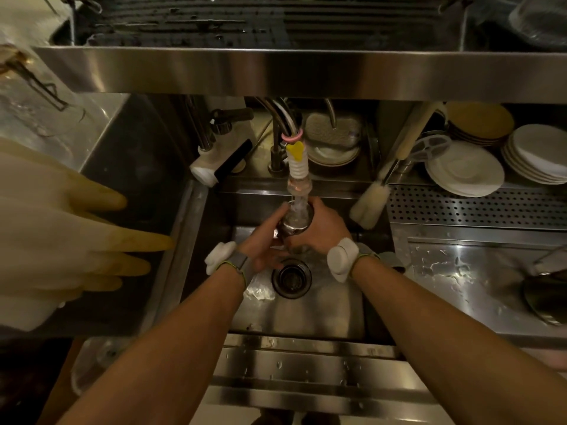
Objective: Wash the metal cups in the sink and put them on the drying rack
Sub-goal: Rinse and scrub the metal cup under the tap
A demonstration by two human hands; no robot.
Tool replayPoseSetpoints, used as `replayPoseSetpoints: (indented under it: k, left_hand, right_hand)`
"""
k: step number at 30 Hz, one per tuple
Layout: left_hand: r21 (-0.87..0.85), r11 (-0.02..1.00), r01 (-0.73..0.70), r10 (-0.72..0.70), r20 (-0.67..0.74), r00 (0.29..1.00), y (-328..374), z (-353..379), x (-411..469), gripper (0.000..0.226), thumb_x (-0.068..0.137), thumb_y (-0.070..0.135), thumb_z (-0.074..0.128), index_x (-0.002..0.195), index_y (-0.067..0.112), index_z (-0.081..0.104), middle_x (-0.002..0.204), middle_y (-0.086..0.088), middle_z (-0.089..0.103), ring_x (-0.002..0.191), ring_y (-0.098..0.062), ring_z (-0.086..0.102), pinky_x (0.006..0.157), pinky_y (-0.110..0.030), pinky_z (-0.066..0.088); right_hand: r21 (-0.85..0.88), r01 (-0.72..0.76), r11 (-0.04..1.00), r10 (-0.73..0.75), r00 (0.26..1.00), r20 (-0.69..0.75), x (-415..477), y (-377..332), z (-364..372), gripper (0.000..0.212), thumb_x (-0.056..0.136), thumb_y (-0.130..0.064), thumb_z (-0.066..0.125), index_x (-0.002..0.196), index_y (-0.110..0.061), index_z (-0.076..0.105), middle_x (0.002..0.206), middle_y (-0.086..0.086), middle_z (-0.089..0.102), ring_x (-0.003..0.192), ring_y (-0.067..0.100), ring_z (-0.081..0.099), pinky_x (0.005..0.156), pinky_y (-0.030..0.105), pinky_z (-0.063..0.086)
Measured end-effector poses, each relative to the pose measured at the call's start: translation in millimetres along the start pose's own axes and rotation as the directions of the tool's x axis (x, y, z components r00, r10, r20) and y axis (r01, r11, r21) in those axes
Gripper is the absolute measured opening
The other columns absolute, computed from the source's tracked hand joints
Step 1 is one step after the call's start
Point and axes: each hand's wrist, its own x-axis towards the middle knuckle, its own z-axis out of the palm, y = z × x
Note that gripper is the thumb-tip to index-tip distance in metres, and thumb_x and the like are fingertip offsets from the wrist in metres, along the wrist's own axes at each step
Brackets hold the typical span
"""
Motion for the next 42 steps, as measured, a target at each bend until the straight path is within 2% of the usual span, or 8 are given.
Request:
replayPoseSetpoints:
  k: [5,10,14,22,26,30,38,42]
  left_hand:
    - [0.14,0.99,-0.021,0.071,-0.363,0.929,8,-17,0,0.085,0.082,0.078,0.03,0.143,0.02,0.04,0.133,-0.01,0.048,0.113,-0.033,0.053,0.096,-0.051,0.042]
    - [0.214,0.977,-0.009,0.09,-0.372,0.924,6,-23,3,0.066,0.093,0.063,0.031,0.126,0.011,0.055,0.113,-0.009,0.056,0.098,-0.026,0.054,0.081,-0.039,0.041]
    - [0.296,0.954,-0.049,0.161,-0.37,0.915,7,-20,3,0.054,0.099,0.05,0.032,0.107,0.006,0.062,0.114,-0.018,0.061,0.108,-0.033,0.059,0.094,-0.043,0.045]
    - [0.463,0.844,-0.27,0.507,-0.528,0.681,59,-10,-9,0.047,0.089,0.032,0.059,0.131,0.014,0.048,0.128,-0.01,0.06,0.119,-0.03,0.055,0.098,-0.033,0.041]
    - [0.759,0.625,-0.182,0.698,-0.439,0.566,96,-11,-12,0.053,0.09,0.032,0.057,0.136,0.008,0.042,0.131,-0.015,0.057,0.118,-0.033,0.055,0.095,-0.035,0.043]
    - [0.945,0.321,-0.063,0.76,-0.217,0.613,125,-17,-11,0.072,0.096,0.034,0.047,0.152,0.013,0.008,0.149,-0.015,0.038,0.133,-0.033,0.043,0.105,-0.037,0.036]
    - [0.938,0.34,-0.072,0.722,-0.21,0.659,158,-46,9,0.062,0.095,0.036,0.046,0.15,0.022,0.022,0.155,-0.007,0.028,0.142,-0.031,0.028,0.115,-0.037,0.024]
    - [0.92,0.371,-0.124,0.717,-0.199,0.668,159,-45,14,0.048,0.097,0.024,0.046,0.142,0.013,0.035,0.145,-0.01,0.041,0.133,-0.031,0.039,0.1,-0.029,0.033]
  right_hand:
    - [-0.004,0.004,1.0,-0.004,0.999,-0.036,7,-4,9,0.09,0.053,-0.032,0.087,0.13,-0.023,0.042,0.123,0.001,0.062,0.111,0.023,0.061,0.095,0.035,0.049]
    - [0.013,-0.019,1.0,0.019,1.0,0.016,9,3,7,0.093,0.052,-0.029,0.089,0.132,-0.025,0.042,0.122,0.0,0.063,0.112,0.022,0.06,0.093,0.032,0.049]
    - [0.047,-0.003,0.999,0.003,1.0,-0.012,15,-4,4,0.089,0.05,-0.026,0.088,0.128,-0.022,0.046,0.117,-0.001,0.065,0.107,0.021,0.062,0.092,0.034,0.051]
    - [0.079,-0.055,0.995,0.051,0.997,0.057,4,1,-9,0.096,0.051,-0.027,0.091,0.134,-0.021,0.042,0.124,0.001,0.061,0.112,0.02,0.059,0.094,0.032,0.049]
    - [0.056,-0.037,0.998,0.034,0.998,0.057,3,-4,-13,0.095,0.051,-0.028,0.091,0.133,-0.019,0.043,0.125,0.001,0.061,0.112,0.02,0.059,0.093,0.031,0.049]
    - [0.045,-0.024,0.999,0.022,0.998,0.063,2,-4,-15,0.093,0.052,-0.029,0.091,0.132,-0.02,0.043,0.122,-0.001,0.061,0.111,0.019,0.059,0.09,0.029,0.048]
    - [0.005,-0.026,1.0,0.026,0.996,0.085,3,-3,-12,0.097,0.055,-0.031,0.089,0.137,-0.019,0.039,0.131,0.002,0.058,0.118,0.022,0.057,0.095,0.028,0.044]
    - [-0.009,-0.031,0.999,0.032,0.996,0.078,3,-1,-8,0.096,0.052,-0.034,0.089,0.134,-0.021,0.041,0.126,0.0,0.061,0.113,0.02,0.059,0.093,0.029,0.047]
